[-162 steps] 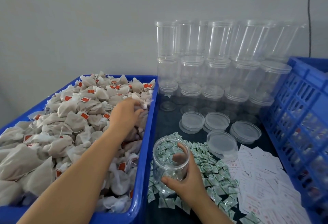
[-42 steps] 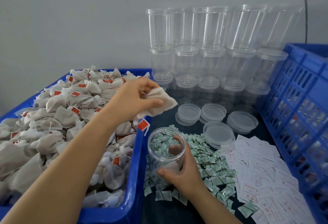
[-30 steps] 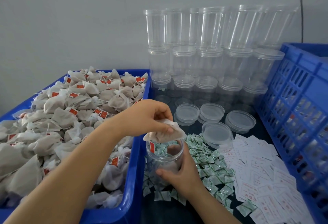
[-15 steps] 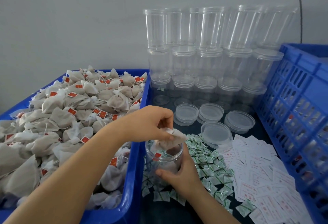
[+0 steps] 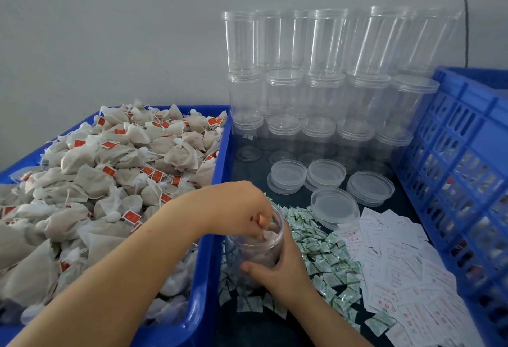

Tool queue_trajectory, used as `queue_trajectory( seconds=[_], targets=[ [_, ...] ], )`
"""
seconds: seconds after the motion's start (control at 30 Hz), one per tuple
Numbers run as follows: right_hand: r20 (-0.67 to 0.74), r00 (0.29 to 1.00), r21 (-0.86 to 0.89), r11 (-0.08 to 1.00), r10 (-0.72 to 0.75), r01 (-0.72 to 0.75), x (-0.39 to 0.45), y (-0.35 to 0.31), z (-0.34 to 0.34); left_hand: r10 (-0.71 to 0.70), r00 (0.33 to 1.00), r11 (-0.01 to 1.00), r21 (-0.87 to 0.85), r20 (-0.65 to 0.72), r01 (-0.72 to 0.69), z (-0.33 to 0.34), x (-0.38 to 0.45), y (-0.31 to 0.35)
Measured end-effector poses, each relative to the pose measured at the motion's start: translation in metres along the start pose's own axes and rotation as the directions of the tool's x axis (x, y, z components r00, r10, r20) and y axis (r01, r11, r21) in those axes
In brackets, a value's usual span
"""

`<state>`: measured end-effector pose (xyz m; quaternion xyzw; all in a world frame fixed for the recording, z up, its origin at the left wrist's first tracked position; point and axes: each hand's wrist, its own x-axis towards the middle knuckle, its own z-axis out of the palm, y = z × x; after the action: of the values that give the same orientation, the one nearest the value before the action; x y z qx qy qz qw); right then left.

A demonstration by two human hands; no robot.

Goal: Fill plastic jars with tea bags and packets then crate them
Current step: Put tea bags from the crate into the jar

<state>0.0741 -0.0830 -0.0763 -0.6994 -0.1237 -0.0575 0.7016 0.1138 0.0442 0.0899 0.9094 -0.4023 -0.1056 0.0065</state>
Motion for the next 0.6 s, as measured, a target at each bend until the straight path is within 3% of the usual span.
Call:
queue_trajectory(
  seconds=[0.27, 0.6],
  targets=[
    [-0.025, 0.999, -0.029, 0.999, -0.041, 0.04, 0.001, -0.001, 0.001, 0.051, 0.977, 0.999, 0.003, 0.208, -0.052, 0.002, 0.008, 0.011],
    [-0.031, 0.999, -0.011, 1.0, 0.012, -0.013, 0.0, 0.005, 0.001, 0.003, 0.994, 0.966, -0.258, -0.111, -0.031, -0.002, 0.006, -0.009]
  ],
)
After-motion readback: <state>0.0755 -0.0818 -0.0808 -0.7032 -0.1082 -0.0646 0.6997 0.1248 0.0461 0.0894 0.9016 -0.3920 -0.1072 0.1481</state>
